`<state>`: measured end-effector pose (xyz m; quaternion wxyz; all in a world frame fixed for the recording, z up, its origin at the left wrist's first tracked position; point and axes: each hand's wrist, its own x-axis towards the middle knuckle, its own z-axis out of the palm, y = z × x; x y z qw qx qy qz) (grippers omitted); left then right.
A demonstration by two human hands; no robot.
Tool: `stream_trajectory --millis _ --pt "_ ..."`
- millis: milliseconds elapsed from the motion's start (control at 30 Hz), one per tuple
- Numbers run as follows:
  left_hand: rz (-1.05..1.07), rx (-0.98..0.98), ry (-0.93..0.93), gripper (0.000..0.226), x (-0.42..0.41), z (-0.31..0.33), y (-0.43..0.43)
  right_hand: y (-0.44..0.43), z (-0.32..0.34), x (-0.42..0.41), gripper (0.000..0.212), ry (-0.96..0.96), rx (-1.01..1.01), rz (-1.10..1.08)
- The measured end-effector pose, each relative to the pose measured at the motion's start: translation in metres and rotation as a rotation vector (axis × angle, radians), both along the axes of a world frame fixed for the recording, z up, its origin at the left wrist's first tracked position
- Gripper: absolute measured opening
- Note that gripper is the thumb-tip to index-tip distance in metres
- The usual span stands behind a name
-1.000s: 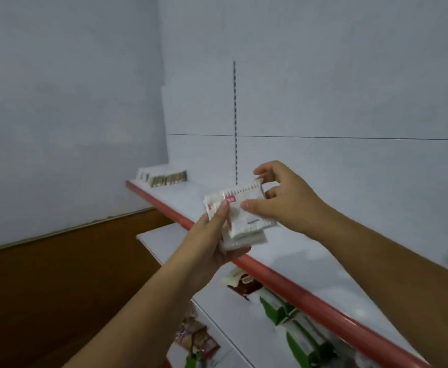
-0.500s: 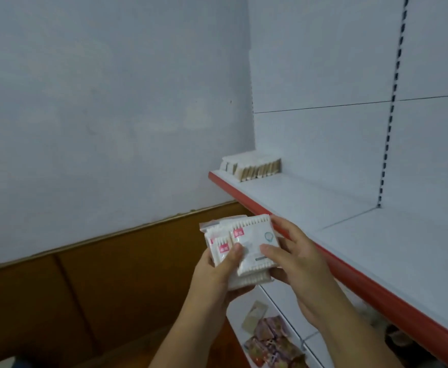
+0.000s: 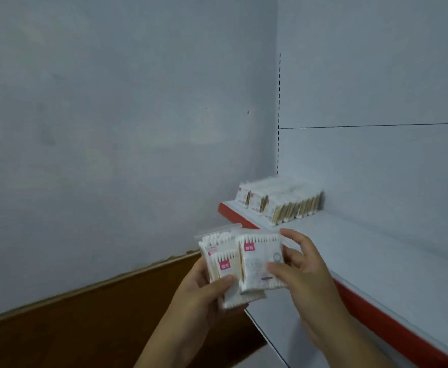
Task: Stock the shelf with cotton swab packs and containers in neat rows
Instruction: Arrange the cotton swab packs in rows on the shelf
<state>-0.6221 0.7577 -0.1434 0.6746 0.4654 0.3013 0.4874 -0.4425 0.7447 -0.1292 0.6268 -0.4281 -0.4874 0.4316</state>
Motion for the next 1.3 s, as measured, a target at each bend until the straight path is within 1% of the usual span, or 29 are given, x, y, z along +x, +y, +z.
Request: stream_trajectory --millis 67,100,133,200,267,367,433,500,533,567,667,733,800,867,1000,1033,1133,1167,1200,1233,1267,1300 --pt "-0.034 -0.039 0.001 0.063 -0.020 -0.002 0.052 0.038 0.000 -0.015 0.067 0.000 -0.029 -0.019" --pt "-0.063 -0.056 0.003 0.063 -0.028 -0.001 0.076 0.056 0.001 -0.022 0.068 -0.010 -0.045 -0.024" --pt "-0.091 -0.065 0.019 0.063 -0.035 0.000 0.100 0.073 0.001 -0.027 0.066 -0.031 -0.058 -0.043" --pt "-0.129 -0.068 0.033 0.061 -0.043 0.003 0.147 0.104 0.003 -0.035 0.056 -0.067 -0.060 -0.122" --pt "-0.144 -0.089 0.000 0.059 -0.042 0.002 0.190 0.131 0.005 -0.040 0.050 -0.131 -0.061 -0.218" --pt "-0.154 -0.120 -0.093 0.055 -0.042 0.000 0.246 0.168 0.006 -0.044 0.048 -0.236 -0.049 -0.351" --pt "-0.084 -0.099 -0.139 0.050 -0.043 0.002 0.287 0.195 0.008 -0.041 0.044 -0.375 -0.023 -0.553" --pt "0.011 -0.050 -0.178 0.040 -0.045 0.008 0.326 0.223 0.013 -0.036 0.045 -0.620 0.011 -0.792" --pt "0.034 -0.031 -0.184 0.037 -0.046 0.012 0.344 0.238 0.017 -0.033 0.045 -0.720 0.029 -0.866" --pt "0.036 -0.023 -0.184 0.035 -0.047 0.016 0.361 0.254 0.021 -0.030 0.045 -0.778 0.039 -0.899" --pt "-0.025 0.028 -0.156 0.036 -0.055 0.025 0.405 0.313 0.029 -0.023 0.041 -0.858 0.026 -0.918" --pt "-0.055 0.058 -0.165 0.040 -0.060 0.028 0.433 0.352 0.029 -0.021 0.037 -0.946 -0.050 -0.912" --pt "-0.084 0.032 -0.197 0.040 -0.059 0.022 0.458 0.383 0.028 -0.018 0.038 -1.082 -0.116 -0.929" --pt "-0.162 -0.014 -0.182 0.040 -0.052 0.012 0.475 0.402 0.024 -0.015 0.043 -1.165 -0.116 -0.942" --pt "-0.312 -0.072 -0.193 0.041 -0.035 0.000 0.509 0.421 0.011 -0.017 0.047 -1.414 -0.223 -0.952" --pt "-0.356 -0.079 -0.190 0.041 -0.031 -0.001 0.518 0.423 0.007 -0.019 0.046 -1.453 -0.247 -0.965" --pt "-0.509 -0.074 -0.168 0.039 -0.022 -0.006 0.538 0.422 0.002 -0.030 0.046 -1.493 -0.344 -1.015" --pt "-0.549 -0.068 -0.158 0.039 -0.019 -0.007 0.544 0.421 0.005 -0.033 0.041 -1.474 -0.322 -1.063" --pt "-0.584 -0.060 -0.156 0.040 -0.016 -0.007 0.550 0.419 0.012 -0.038 0.034 -1.402 -0.260 -1.126" --pt "-0.617 -0.051 -0.161 0.040 -0.011 -0.007 0.555 0.417 0.020 -0.044 0.028 -1.270 -0.174 -1.167" --pt "-0.646 -0.042 -0.173 0.040 -0.005 -0.007 0.559 0.415 0.028 -0.053 0.026 -1.125 -0.104 -1.142" --pt "-0.672 -0.028 -0.184 0.039 0.002 -0.007 0.560 0.414 0.036 -0.063 0.027 -0.998 -0.075 -1.053"
